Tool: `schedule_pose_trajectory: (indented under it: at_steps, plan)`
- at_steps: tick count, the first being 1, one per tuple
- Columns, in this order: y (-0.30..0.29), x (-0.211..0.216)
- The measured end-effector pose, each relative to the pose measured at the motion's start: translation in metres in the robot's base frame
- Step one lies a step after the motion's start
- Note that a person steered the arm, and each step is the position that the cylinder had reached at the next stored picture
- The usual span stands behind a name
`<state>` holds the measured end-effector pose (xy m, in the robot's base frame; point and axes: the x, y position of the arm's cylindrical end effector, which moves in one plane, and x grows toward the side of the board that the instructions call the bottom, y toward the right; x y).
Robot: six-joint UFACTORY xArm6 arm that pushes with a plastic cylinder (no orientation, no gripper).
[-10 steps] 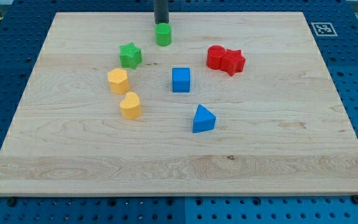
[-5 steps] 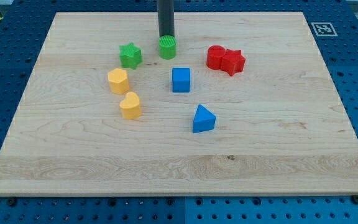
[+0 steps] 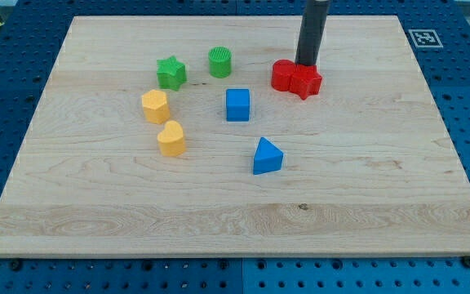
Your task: Move the red star diagonal to the red circle
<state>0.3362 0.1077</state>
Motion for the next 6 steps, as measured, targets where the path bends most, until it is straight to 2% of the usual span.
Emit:
schedule_pose_trajectory:
  at_steps: [4, 5, 6]
  plan:
    - [0.013, 0.075]
    - [0.053, 0.077]
    - [0.145, 0.074]
